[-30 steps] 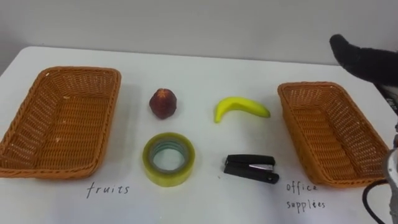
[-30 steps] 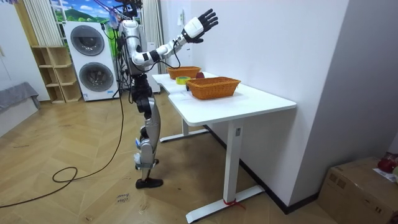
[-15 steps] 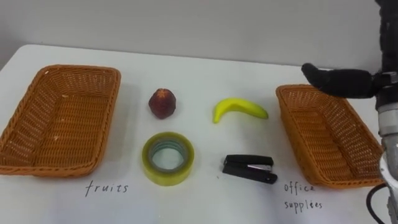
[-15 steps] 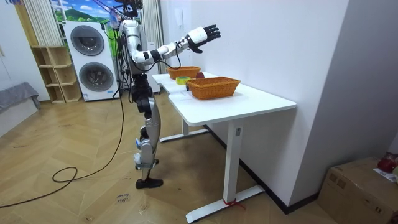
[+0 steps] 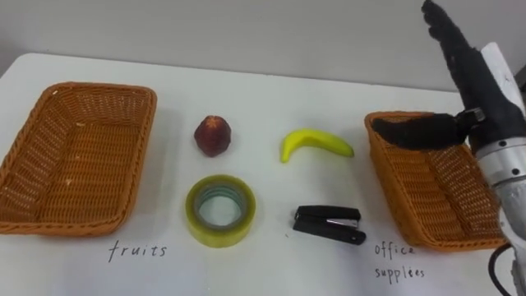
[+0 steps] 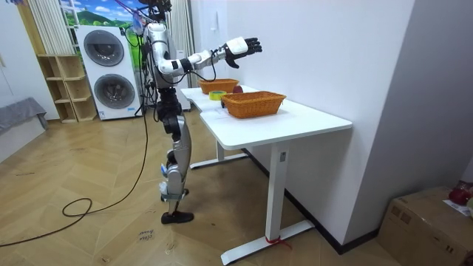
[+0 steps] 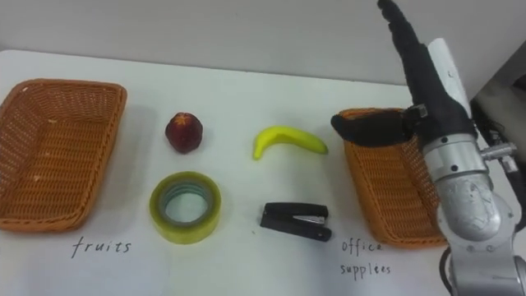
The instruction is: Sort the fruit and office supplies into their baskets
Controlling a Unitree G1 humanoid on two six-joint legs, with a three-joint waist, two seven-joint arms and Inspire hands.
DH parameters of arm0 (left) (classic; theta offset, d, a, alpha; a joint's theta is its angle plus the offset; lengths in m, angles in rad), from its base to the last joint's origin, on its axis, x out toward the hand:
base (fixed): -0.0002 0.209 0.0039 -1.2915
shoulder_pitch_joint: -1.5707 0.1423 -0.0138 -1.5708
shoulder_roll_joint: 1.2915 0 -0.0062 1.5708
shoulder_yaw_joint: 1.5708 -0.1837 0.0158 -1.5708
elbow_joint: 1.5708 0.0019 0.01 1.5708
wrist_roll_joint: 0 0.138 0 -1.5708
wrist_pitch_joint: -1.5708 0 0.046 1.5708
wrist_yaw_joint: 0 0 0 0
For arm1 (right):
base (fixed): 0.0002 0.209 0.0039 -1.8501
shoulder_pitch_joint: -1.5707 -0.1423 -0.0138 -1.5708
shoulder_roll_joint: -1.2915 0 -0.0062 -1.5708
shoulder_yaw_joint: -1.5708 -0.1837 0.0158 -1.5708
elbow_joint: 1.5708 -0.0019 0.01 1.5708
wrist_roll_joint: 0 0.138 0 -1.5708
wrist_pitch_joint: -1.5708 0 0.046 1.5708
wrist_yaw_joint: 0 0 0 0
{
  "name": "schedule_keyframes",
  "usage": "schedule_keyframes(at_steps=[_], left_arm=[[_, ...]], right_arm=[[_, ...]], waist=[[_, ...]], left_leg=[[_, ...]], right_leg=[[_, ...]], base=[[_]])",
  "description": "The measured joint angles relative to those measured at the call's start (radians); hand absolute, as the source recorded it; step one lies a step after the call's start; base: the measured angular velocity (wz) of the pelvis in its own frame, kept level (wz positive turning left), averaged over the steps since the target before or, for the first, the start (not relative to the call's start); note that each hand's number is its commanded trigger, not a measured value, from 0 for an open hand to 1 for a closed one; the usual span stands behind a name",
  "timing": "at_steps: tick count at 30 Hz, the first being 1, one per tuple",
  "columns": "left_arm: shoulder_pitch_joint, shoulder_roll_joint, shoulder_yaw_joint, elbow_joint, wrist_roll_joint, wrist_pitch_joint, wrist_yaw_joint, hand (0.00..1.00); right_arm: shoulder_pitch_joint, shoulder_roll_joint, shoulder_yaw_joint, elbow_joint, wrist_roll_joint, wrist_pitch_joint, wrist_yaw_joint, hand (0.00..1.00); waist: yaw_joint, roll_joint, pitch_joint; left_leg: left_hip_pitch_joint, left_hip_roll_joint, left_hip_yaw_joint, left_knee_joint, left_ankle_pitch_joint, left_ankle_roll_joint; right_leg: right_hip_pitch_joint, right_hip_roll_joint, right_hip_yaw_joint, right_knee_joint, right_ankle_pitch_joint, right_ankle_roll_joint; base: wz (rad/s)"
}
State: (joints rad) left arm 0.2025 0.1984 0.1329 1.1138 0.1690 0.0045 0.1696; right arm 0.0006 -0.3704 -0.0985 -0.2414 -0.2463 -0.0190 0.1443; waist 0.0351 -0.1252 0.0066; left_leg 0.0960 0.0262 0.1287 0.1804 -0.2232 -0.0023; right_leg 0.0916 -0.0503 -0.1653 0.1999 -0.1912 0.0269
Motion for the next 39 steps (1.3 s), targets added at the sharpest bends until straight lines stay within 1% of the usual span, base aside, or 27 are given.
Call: schedule_keyframes(at_steps=[2,6,8,11,14,17,21,23,24,26,28,30,31,36,39], left_arm=[[-0.002,0.001,-0.013,0.004,0.000,0.000,-0.009,0.00],[0.001,0.003,-0.020,0.004,0.001,0.001,-0.009,0.00],[0.001,0.003,-0.021,0.004,0.000,0.001,-0.009,0.00],[0.000,0.005,-0.040,0.005,0.000,0.001,-0.007,0.00],[0.006,0.005,-0.041,0.006,0.001,0.001,-0.007,0.00],[0.007,0.006,-0.041,0.006,0.001,0.001,-0.007,0.00],[0.003,0.006,-0.042,0.006,0.001,0.003,-0.007,0.00],[-0.002,0.009,-0.060,0.005,0.004,0.003,-0.008,0.00],[-0.003,0.009,-0.060,0.005,0.008,0.003,-0.008,0.00],[-0.004,0.011,-0.059,0.000,0.022,0.004,-0.008,0.00],[-0.014,0.010,-0.060,-0.005,0.022,0.004,-0.008,0.00],[-0.016,0.012,-0.059,-0.017,0.022,0.004,-0.008,0.00],[-0.016,0.012,-0.059,-0.019,0.022,0.004,-0.008,0.00],[-0.014,0.012,-0.059,-0.029,0.021,0.010,-0.008,0.00],[-0.016,0.012,-0.059,-0.030,0.020,0.010,-0.008,0.00]], right_arm=[[0.000,0.000,0.026,0.000,-0.015,0.006,0.040,0.00],[0.000,0.000,0.060,0.000,-0.035,0.026,0.101,0.00],[0.000,0.000,0.080,0.001,-0.049,0.032,0.121,0.00],[0.000,0.000,0.107,0.003,-0.075,0.035,0.145,0.00],[0.001,0.003,0.127,0.003,-0.112,0.035,0.179,0.00],[0.001,0.004,0.127,0.003,-0.130,0.037,0.203,0.00],[0.001,0.006,0.128,0.003,-0.139,0.043,0.221,0.00],[0.001,0.006,0.129,0.003,-0.148,0.044,0.235,0.00],[0.001,0.006,0.131,0.003,-0.151,0.045,0.240,0.00],[0.002,0.006,0.159,0.008,-0.153,0.059,0.259,0.00],[0.011,0.007,0.169,0.022,-0.153,0.065,0.280,0.00],[0.018,0.008,0.181,0.032,-0.154,0.081,0.299,0.00],[0.019,0.008,0.189,0.032,-0.155,0.086,0.312,0.00],[0.023,0.009,0.196,0.047,-0.161,0.086,0.353,0.00],[0.025,0.009,0.196,0.093,-0.159,0.087,0.382,0.00]], waist=[[0.006,0.004,0.0023],[0.010,0.010,0.0004],[0.024,0.014,0.0002],[0.028,0.018,0.0011],[0.027,0.024,0.0008],[0.027,0.027,0.0018],[0.025,0.026,0.0016],[0.030,0.026,0.0013],[0.031,0.024,-0.0001],[0.039,0.021,-0.0014],[0.050,0.017,-0.0019],[0.056,0.013,-0.0038],[0.058,0.011,-0.0029],[0.059,0.010,-0.0012],[0.061,0.009,-0.0008]], left_leg=[[0.001,0.000,0.000,0.000,0.000,0.000],[0.002,0.000,0.000,0.000,0.000,0.000],[0.002,0.000,0.000,0.001,0.000,0.000],[0.001,0.000,-0.001,0.001,0.000,0.000],[0.002,-0.001,-0.007,0.001,0.000,0.000],[0.002,-0.001,-0.009,0.001,0.000,0.000],[0.000,-0.002,-0.018,0.002,0.000,0.000],[-0.003,-0.002,-0.021,0.002,0.000,0.000],[-0.004,-0.002,-0.022,0.002,0.000,0.000],[-0.004,-0.002,-0.022,0.004,0.000,0.000],[-0.007,-0.002,-0.022,0.005,0.000,0.000],[-0.014,-0.002,-0.023,0.008,0.000,0.000],[-0.016,-0.002,-0.024,0.008,0.000,0.000],[-0.016,-0.002,-0.024,0.008,0.000,0.000],[-0.016,-0.003,-0.024,0.008,0.000,0.000]], right_leg=[[0.000,0.000,0.000,0.001,0.000,0.000],[0.001,0.000,0.000,0.002,0.000,-0.001],[0.001,0.000,0.001,0.002,0.000,-0.001],[0.000,0.000,0.000,0.002,0.000,-0.001],[0.005,0.000,0.000,0.000,0.000,-0.001],[0.008,0.000,0.000,-0.007,0.000,-0.001],[0.013,0.000,-0.002,-0.013,0.001,-0.001],[0.013,0.000,-0.006,-0.014,0.001,-0.001],[0.013,0.000,-0.006,-0.014,0.001,-0.001],[0.012,0.001,-0.004,-0.015,0.001,-0.001],[0.009,0.000,-0.005,-0.015,0.001,-0.001],[0.006,0.000,-0.005,-0.015,0.001,-0.001],[0.004,0.000,-0.005,-0.015,0.001,-0.001],[0.004,0.000,-0.003,-0.015,0.002,-0.001],[0.004,0.000,-0.001,-0.015,0.003,-0.001]], base=[[0.00],[0.00],[0.00],[0.00],[0.03],[0.02],[0.05],[0.02],[0.00],[0.00],[0.00],[0.00],[0.00],[0.00],[0.00]])
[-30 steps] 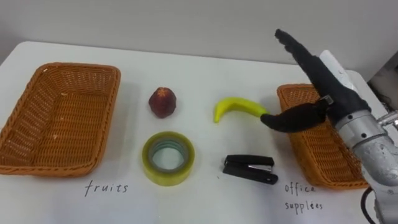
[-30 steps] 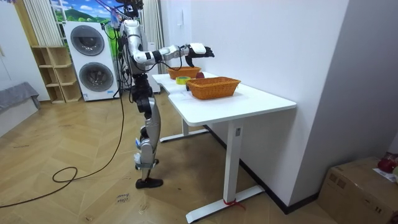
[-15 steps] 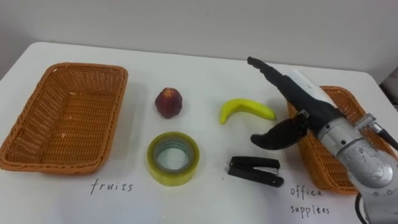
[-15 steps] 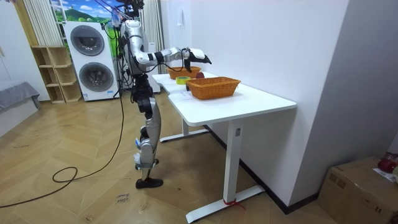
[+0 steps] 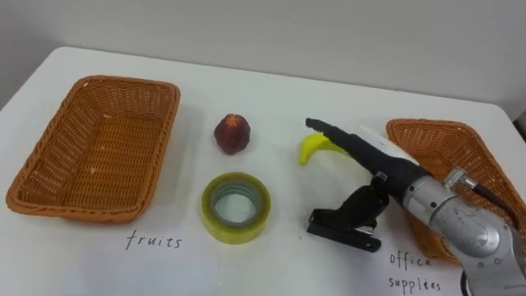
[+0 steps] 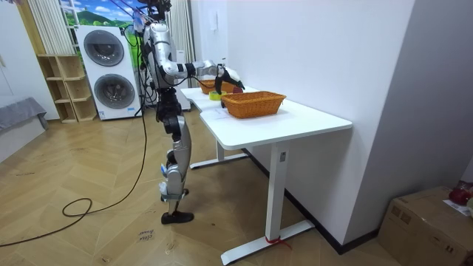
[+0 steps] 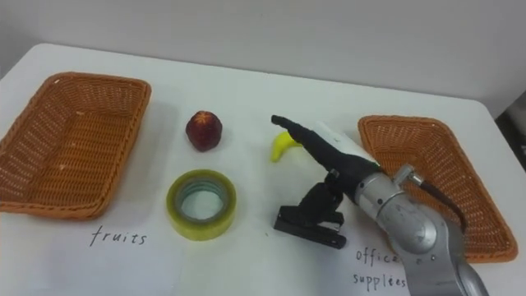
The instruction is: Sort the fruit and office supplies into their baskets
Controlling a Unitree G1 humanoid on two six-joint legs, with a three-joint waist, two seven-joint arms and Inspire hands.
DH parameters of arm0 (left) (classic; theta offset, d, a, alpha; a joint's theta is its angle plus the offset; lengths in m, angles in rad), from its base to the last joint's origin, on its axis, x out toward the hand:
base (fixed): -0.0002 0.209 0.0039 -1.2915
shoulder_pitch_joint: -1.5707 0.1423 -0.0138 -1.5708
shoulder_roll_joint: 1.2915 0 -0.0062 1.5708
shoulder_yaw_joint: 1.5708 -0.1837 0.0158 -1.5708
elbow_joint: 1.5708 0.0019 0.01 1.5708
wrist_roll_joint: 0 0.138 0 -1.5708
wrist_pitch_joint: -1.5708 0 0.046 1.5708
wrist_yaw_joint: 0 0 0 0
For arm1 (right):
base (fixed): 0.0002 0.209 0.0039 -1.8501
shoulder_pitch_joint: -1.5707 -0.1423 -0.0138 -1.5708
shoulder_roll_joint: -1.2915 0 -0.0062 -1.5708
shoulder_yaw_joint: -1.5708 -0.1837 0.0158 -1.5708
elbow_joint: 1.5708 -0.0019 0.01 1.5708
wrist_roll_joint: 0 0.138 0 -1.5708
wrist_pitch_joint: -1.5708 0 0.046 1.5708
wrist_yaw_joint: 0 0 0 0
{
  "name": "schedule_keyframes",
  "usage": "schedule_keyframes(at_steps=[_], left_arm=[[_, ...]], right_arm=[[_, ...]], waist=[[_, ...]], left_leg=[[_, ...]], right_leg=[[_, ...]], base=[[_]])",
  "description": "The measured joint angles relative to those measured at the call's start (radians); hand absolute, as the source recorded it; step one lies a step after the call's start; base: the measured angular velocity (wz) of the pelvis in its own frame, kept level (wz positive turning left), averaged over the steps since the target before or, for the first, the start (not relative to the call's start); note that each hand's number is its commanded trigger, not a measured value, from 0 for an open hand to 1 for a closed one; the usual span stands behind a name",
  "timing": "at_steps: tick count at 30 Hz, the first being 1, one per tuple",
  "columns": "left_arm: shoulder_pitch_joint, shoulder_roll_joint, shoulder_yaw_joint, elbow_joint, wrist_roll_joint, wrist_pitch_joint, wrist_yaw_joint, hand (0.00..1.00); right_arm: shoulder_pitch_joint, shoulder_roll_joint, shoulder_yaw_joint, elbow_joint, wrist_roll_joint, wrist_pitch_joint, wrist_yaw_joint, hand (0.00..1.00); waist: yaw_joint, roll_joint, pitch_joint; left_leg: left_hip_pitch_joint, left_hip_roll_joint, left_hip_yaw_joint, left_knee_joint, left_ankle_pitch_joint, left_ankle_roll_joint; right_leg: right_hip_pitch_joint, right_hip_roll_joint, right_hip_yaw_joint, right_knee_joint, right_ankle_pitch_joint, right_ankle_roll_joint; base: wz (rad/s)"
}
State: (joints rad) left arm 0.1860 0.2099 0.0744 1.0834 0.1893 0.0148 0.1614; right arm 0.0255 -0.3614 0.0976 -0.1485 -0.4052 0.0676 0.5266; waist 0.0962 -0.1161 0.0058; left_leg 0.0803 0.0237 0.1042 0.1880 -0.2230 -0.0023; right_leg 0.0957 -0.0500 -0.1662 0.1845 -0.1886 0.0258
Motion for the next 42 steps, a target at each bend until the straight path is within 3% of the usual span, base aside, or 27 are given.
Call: schedule_keyframes(at_steps=[6,19,23,42], left_arm=[[-0.009,0.000,0.001,0.000,0.000,0.001,0.001,0.00],[-0.022,-0.001,0.013,-0.002,0.001,0.029,-0.004,0.00],[-0.035,0.002,0.022,-0.003,0.000,0.029,-0.021,0.00],[-0.035,0.002,0.022,-0.026,-0.002,0.031,-0.016,0.00]], right_arm=[[0.013,0.000,0.000,0.071,-0.009,0.036,0.033,0.00],[0.040,0.001,0.000,0.084,-0.038,0.053,0.074,0.00],[0.037,0.002,0.000,0.095,-0.066,0.054,0.068,0.00],[0.037,0.006,0.000,0.094,-0.199,0.075,0.066,0.00]], waist=[[0.012,0.001,0.0007],[0.020,-0.004,0.0008],[0.021,-0.016,0.0062],[0.020,-0.016,0.0038]], left_leg=[[0.000,0.000,-0.001,-0.004,0.000,0.000],[0.000,0.000,-0.003,-0.005,0.000,0.000],[-0.006,-0.002,-0.010,0.001,0.000,0.000],[-0.002,-0.002,-0.020,0.001,0.000,0.001]], right_leg=[[-0.002,0.001,-0.002,0.000,0.000,0.000],[-0.007,0.000,-0.003,-0.002,0.000,0.000],[-0.007,-0.001,-0.005,-0.001,0.000,0.000],[0.004,0.000,-0.013,0.000,0.002,0.000]], base=[[0.00],[0.00],[0.04],[0.00]])
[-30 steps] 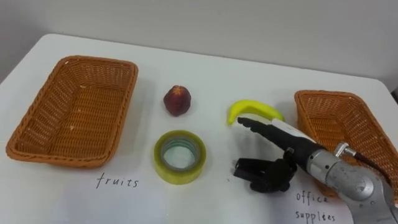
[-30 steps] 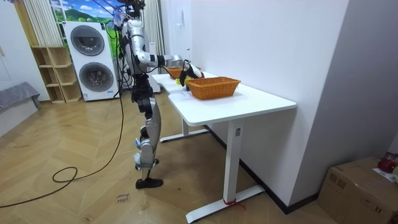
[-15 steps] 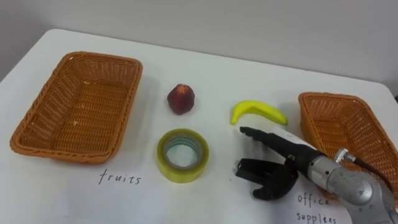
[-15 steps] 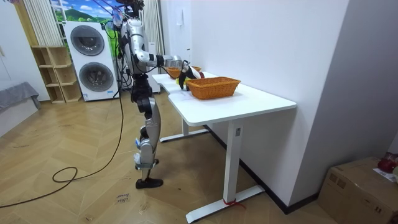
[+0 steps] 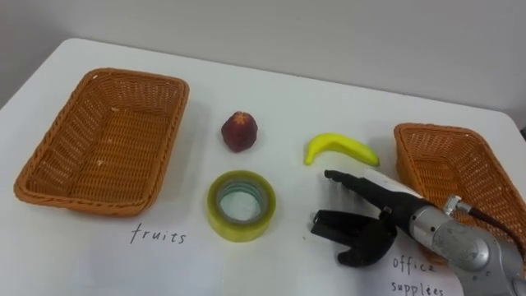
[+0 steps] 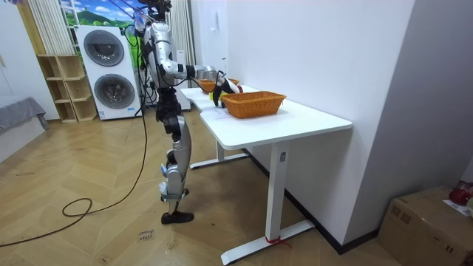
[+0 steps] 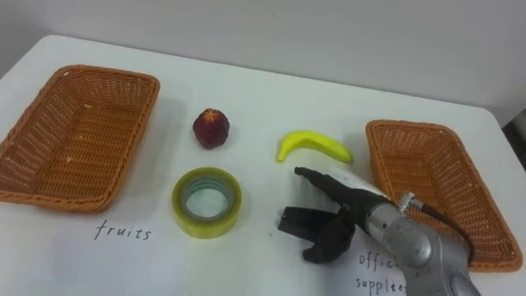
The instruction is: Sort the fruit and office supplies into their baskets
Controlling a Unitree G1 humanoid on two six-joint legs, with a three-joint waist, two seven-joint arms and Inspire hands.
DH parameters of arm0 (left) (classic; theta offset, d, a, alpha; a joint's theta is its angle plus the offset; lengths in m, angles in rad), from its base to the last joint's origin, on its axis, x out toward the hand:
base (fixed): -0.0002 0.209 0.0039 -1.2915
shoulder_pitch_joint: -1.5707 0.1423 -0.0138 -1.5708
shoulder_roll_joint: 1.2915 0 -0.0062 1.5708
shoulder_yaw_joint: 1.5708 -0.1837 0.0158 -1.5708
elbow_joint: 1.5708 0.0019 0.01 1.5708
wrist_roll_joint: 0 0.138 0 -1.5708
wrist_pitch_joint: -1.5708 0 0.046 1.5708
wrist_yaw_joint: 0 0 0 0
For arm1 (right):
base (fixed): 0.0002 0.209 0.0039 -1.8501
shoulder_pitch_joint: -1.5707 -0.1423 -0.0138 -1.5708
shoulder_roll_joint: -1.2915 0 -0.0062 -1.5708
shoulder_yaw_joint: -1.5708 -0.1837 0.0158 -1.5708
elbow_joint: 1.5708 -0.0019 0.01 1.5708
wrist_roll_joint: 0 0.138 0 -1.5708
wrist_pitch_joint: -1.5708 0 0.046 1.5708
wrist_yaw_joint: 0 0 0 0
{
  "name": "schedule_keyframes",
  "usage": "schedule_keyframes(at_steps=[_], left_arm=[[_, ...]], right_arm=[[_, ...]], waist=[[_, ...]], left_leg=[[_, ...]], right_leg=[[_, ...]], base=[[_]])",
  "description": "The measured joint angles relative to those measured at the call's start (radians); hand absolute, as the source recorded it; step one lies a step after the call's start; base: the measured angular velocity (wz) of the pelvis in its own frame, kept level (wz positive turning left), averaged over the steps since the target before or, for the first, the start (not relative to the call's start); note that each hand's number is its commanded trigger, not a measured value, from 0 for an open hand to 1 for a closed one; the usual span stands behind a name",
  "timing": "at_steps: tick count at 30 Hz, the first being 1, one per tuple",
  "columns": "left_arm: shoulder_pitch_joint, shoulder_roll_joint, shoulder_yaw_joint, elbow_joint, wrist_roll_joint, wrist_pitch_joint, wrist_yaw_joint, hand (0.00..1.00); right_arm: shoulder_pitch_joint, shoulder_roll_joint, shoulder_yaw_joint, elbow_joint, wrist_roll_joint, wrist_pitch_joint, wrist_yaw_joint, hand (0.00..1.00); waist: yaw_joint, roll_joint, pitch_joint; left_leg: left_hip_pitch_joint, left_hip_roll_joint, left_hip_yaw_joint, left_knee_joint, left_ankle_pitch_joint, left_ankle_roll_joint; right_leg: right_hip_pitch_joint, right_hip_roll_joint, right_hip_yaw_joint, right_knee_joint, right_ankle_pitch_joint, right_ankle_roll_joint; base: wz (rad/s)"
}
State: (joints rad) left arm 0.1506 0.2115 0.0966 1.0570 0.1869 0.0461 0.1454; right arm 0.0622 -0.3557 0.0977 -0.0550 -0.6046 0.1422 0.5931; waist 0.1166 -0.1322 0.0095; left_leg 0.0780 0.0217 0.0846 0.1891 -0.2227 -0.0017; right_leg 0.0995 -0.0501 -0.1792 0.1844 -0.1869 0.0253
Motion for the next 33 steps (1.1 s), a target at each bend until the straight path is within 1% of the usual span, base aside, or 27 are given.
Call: schedule_keyframes(at_steps=[6,8,9,11,13,15,17,19,22,25,27,33], left_arm=[[-0.001,0.000,-0.003,0.000,-0.038,0.004,0.002,0.00],[-0.001,0.000,-0.003,0.000,-0.039,0.020,0.004,0.00],[0.000,0.000,-0.003,0.000,-0.039,0.023,0.004,0.00],[0.000,0.000,-0.004,-0.001,-0.039,0.037,0.004,0.00],[0.000,0.000,-0.004,-0.003,-0.039,0.042,0.004,0.00],[0.000,0.000,-0.004,-0.007,-0.039,0.044,0.004,0.00],[0.000,0.001,-0.004,-0.015,-0.039,0.052,0.004,0.00],[0.000,0.001,-0.004,-0.026,-0.039,0.058,0.004,0.00],[0.001,0.000,-0.005,-0.038,-0.039,0.058,0.004,0.00],[0.005,0.000,-0.022,-0.061,-0.039,0.058,0.004,0.00],[0.009,-0.001,-0.024,-0.074,-0.039,0.058,0.004,0.00],[0.011,-0.002,-0.024,-0.097,-0.039,0.060,0.002,0.00]], right_arm=[[0.000,0.011,0.000,0.001,-0.034,0.026,-0.001,0.00],[-0.001,0.013,0.002,0.000,-0.046,0.036,-0.001,0.00],[-0.003,0.015,0.003,0.000,-0.056,0.038,-0.001,0.00],[-0.012,0.020,0.011,-0.002,-0.073,0.061,-0.001,0.00],[-0.016,0.020,0.018,-0.004,-0.075,0.076,-0.001,0.00],[-0.018,0.024,0.020,-0.005,-0.084,0.081,0.000,0.00],[-0.023,0.038,0.021,-0.005,-0.109,0.092,0.000,0.00],[-0.025,0.039,0.023,-0.005,-0.112,0.100,0.001,0.00],[-0.026,0.039,0.028,-0.005,-0.112,0.105,0.001,0.00],[-0.032,0.040,0.035,-0.005,-0.114,0.121,0.005,0.00],[-0.033,0.053,0.035,-0.010,-0.144,0.123,0.011,0.00],[-0.037,0.082,0.039,-0.027,-0.187,0.158,0.041,0.00]], waist=[[-0.001,0.002,-0.0009],[0.000,0.002,-0.0010],[0.000,0.002,-0.0010],[0.000,0.001,-0.0016],[0.000,0.000,-0.0025],[0.000,-0.002,-0.0035],[-0.001,-0.003,-0.0047],[0.000,-0.005,-0.0061],[0.000,-0.006,-0.0068],[0.000,-0.006,-0.0071],[0.000,-0.007,-0.0076],[0.001,-0.012,-0.0113]], left_leg=[[0.004,0.000,-0.001,0.000,0.000,0.000],[0.004,0.000,-0.001,0.001,0.000,0.000],[0.004,0.000,-0.001,0.001,0.000,0.000],[0.003,0.000,-0.001,0.001,0.000,0.000],[0.003,0.000,-0.001,0.001,0.000,0.000],[0.003,0.000,0.000,0.001,0.000,0.000],[0.003,0.000,0.000,0.001,0.000,0.000],[0.002,0.000,-0.001,0.001,0.000,0.000],[0.002,0.000,0.000,0.001,0.000,0.000],[0.002,0.001,0.001,0.000,0.000,0.000],[0.003,0.001,0.003,0.000,0.000,0.000],[0.004,0.002,0.008,-0.001,0.000,0.000]], right_leg=[[0.003,0.000,0.007,0.001,0.000,0.000],[0.003,0.000,0.008,0.001,0.000,0.000],[0.002,0.000,0.007,0.001,0.000,0.000],[0.001,0.001,0.004,0.001,0.001,-0.001],[0.000,0.001,0.004,0.001,0.001,-0.001],[0.000,0.001,0.004,0.001,0.001,-0.001],[-0.001,0.001,0.004,0.001,0.001,-0.001],[-0.002,0.001,0.004,0.001,0.001,-0.001],[-0.002,0.001,0.004,0.001,0.001,-0.001],[-0.002,0.002,0.006,0.002,0.002,-0.002],[-0.003,0.002,0.008,0.002,0.002,-0.002],[-0.004,0.003,0.010,0.001,0.004,-0.003]], base=[[0.00],[0.00],[0.00],[0.00],[0.00],[0.00],[0.00],[0.00],[0.00],[0.00],[-0.03],[-0.01]])
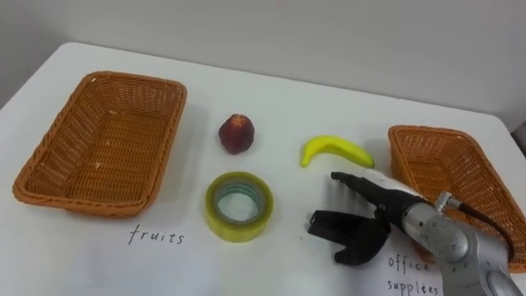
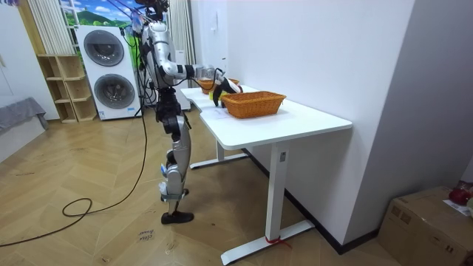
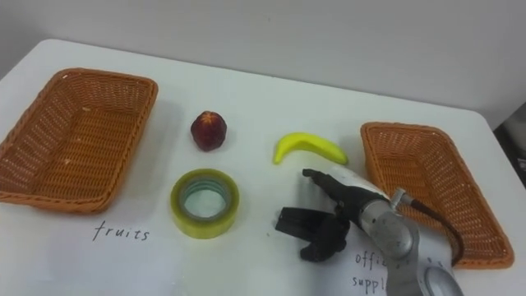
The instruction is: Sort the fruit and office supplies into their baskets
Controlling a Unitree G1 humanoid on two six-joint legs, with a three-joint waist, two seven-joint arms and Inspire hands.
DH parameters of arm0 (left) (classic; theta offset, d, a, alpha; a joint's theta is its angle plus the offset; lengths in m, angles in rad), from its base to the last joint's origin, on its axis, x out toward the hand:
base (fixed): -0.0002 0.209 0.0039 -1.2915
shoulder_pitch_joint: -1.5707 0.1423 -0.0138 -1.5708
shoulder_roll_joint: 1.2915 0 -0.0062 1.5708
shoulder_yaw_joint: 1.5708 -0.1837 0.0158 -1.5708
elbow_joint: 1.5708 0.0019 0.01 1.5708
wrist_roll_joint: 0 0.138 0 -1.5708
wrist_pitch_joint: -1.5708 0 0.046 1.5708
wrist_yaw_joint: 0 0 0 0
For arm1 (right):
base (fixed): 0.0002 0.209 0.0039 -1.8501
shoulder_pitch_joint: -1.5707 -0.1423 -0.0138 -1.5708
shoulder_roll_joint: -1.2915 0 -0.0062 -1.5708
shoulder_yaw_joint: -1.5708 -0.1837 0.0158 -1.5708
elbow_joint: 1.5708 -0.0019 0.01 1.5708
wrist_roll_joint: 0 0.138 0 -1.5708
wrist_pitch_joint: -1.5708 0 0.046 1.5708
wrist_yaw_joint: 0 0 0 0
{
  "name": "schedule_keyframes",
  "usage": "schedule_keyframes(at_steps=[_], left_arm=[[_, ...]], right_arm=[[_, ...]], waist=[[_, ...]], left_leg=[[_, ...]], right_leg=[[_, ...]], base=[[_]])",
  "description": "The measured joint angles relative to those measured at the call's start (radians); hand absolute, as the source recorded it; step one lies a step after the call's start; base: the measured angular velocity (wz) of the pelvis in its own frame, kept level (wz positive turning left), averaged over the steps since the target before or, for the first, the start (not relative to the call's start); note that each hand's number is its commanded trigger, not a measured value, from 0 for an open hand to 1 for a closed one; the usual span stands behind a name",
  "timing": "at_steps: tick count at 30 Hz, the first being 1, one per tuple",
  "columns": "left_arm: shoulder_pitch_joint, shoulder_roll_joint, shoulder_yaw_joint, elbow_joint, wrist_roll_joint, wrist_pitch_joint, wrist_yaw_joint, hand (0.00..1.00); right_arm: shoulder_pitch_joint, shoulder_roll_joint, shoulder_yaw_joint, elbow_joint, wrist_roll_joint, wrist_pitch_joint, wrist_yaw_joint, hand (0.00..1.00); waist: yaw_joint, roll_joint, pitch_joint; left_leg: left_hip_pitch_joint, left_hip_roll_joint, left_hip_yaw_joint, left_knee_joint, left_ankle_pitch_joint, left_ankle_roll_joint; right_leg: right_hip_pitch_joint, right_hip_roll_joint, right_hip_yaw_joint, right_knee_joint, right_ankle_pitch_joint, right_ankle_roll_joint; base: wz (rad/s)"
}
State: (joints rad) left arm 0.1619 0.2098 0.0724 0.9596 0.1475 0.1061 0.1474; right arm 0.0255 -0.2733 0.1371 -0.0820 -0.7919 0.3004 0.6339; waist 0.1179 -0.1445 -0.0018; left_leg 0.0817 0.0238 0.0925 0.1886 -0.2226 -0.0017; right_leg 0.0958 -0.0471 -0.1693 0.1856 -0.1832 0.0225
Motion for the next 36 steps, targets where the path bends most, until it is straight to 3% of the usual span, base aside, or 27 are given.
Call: schedule_keyframes(at_steps=[9,20,27,28,29,30,36], left_arm=[[-0.001,-0.004,0.000,0.003,0.001,0.001,-0.001,0.00],[-0.001,-0.005,0.003,0.005,0.023,0.041,0.000,0.00],[-0.005,-0.003,0.004,0.018,0.023,0.046,0.001,0.00],[-0.005,-0.003,0.004,0.022,0.023,0.048,0.001,0.00],[-0.005,-0.003,0.004,0.024,0.023,0.049,0.001,0.00],[-0.005,-0.003,0.004,0.024,0.023,0.049,0.001,0.00],[-0.008,-0.003,0.004,0.042,0.023,0.049,0.020,0.00]], right_arm=[[-0.005,0.013,0.019,-0.011,-0.043,0.019,0.069,0.00],[-0.004,0.016,0.038,-0.045,-0.085,0.062,0.121,0.00],[-0.005,0.030,0.040,-0.044,-0.096,0.073,0.121,0.00],[-0.005,0.037,0.040,-0.041,-0.107,0.075,0.121,0.28],[-0.003,0.041,0.040,-0.038,-0.113,0.079,0.122,0.74],[-0.003,0.042,0.040,-0.036,-0.115,0.081,0.122,1.00],[-0.020,0.049,0.050,-0.015,-0.162,0.071,0.071,1.00]], waist=[[0.013,0.002,0.0005],[0.021,0.003,0.0013],[0.025,0.003,0.0013],[0.025,0.003,0.0013],[0.024,0.003,0.0014],[0.024,0.002,0.0014],[0.025,0.002,0.0015]], left_leg=[[0.031,0.002,0.002,-0.022,0.000,0.000],[0.028,0.002,0.002,-0.021,0.000,0.000],[0.029,0.002,0.001,-0.021,0.000,0.000],[0.029,0.002,0.001,-0.021,0.000,0.000],[0.029,0.002,0.001,-0.021,0.000,0.000],[0.029,0.002,0.001,-0.021,0.000,0.000],[0.029,0.001,0.000,-0.020,0.000,0.000]], right_leg=[[0.019,0.004,0.006,-0.001,0.001,0.000],[0.016,0.004,0.002,-0.001,0.001,0.000],[0.017,0.004,0.002,-0.001,0.001,0.000],[0.017,0.004,0.002,-0.002,0.001,0.000],[0.017,0.004,0.002,-0.002,0.001,0.000],[0.018,0.004,0.002,-0.001,0.001,0.000],[0.017,0.003,0.001,-0.001,0.001,-0.001]], base=[[-0.02],[0.00],[0.00],[0.00],[0.00],[0.00],[0.00]])
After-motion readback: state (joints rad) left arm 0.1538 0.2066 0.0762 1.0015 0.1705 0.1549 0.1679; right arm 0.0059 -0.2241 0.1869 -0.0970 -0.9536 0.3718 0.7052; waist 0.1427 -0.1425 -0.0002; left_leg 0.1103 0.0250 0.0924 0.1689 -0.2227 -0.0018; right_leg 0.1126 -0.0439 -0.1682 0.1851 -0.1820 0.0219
